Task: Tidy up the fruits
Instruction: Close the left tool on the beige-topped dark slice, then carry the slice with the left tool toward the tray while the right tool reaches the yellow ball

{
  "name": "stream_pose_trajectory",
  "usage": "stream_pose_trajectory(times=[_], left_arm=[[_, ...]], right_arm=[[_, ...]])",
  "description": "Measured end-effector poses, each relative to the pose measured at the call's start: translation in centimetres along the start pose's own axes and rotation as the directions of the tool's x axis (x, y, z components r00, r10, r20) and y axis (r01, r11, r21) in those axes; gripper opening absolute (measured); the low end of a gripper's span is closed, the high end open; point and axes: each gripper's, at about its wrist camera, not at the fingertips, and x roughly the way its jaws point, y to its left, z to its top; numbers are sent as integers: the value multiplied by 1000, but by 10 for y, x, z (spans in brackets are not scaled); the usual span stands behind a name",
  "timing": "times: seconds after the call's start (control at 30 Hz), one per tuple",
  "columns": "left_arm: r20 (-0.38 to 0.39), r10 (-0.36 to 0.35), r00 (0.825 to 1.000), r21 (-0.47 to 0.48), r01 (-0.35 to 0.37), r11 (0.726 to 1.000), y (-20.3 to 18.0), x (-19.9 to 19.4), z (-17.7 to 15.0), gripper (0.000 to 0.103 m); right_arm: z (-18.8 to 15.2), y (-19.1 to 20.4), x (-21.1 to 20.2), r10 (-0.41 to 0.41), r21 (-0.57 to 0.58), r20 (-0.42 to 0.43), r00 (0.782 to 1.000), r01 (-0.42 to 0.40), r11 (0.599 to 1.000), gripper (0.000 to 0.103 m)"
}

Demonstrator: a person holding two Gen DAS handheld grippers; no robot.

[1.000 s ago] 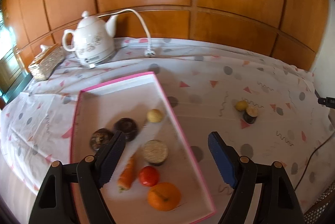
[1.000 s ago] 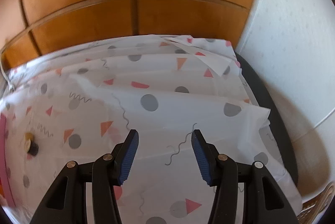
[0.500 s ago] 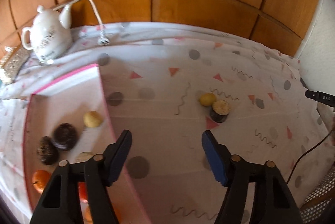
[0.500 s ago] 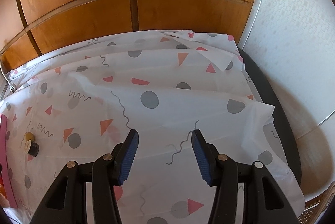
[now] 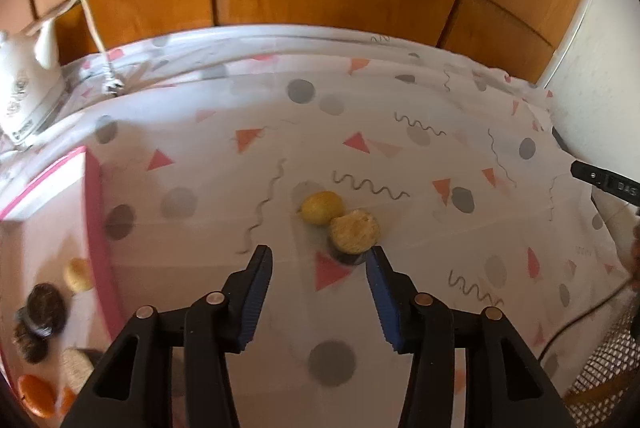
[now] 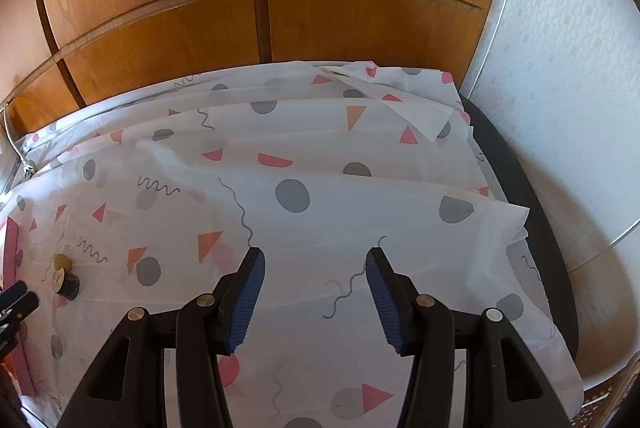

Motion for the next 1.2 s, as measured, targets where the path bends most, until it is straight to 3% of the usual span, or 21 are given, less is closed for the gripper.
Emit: stream_pose_trajectory(times=[0.17, 0.2, 0.27, 0.4, 0.83, 1.2], left_arm=[[-50, 12, 999, 18, -11, 1000, -18, 35, 6, 49], [-55, 19, 998, 26, -18, 1000, -21, 40, 6, 34], [-40, 35, 999, 36, -34, 999, -24, 43, 3, 33], [21, 54, 998, 82, -55, 995, -28, 28, -6, 33], [128, 53, 990, 16, -55, 998, -6, -32, -19, 33], [194, 74, 978, -54, -65, 996, 28, -72, -33, 33]], right_arm=[[0, 1, 0, 5, -4, -1, 1000, -5, 1000, 53], [0, 1, 0, 6, -5, -3, 1000, -6, 1000, 53], [0, 1, 0, 8, -7, -6, 1000, -8, 1000, 53], [1, 1, 1, 8, -11, -10, 1000, -8, 1000, 53], [-1, 6, 3, 9, -49, -18, 1000, -10, 999, 53], [-8, 43, -4, 38, -225, 23, 999, -32, 974, 53]])
